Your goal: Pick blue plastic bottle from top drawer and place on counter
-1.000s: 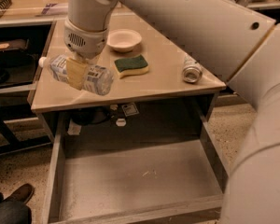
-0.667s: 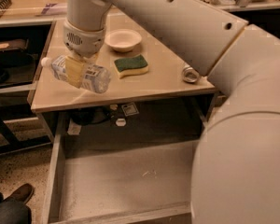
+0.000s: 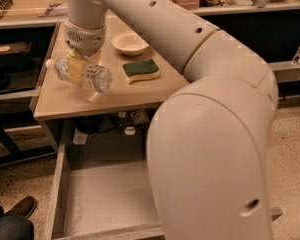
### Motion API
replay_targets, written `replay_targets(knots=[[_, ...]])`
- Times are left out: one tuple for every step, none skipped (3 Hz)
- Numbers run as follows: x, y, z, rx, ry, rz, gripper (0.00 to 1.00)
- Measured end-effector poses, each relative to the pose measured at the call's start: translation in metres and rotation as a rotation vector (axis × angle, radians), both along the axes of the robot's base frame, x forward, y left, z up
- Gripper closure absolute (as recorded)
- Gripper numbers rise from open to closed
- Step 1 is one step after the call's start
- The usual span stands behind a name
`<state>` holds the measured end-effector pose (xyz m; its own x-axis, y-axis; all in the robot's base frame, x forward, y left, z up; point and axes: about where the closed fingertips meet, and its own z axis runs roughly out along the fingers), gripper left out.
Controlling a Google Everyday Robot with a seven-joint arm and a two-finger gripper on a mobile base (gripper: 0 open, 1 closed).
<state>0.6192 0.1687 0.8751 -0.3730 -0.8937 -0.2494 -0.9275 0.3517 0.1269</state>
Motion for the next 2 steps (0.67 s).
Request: replay_targets(knots=[[0.02,0.017,-0.007,0.016,0.017,-0.009,1.0],[0.036,0.028,-0.018,0.029,0.038,-0.024,1.0]])
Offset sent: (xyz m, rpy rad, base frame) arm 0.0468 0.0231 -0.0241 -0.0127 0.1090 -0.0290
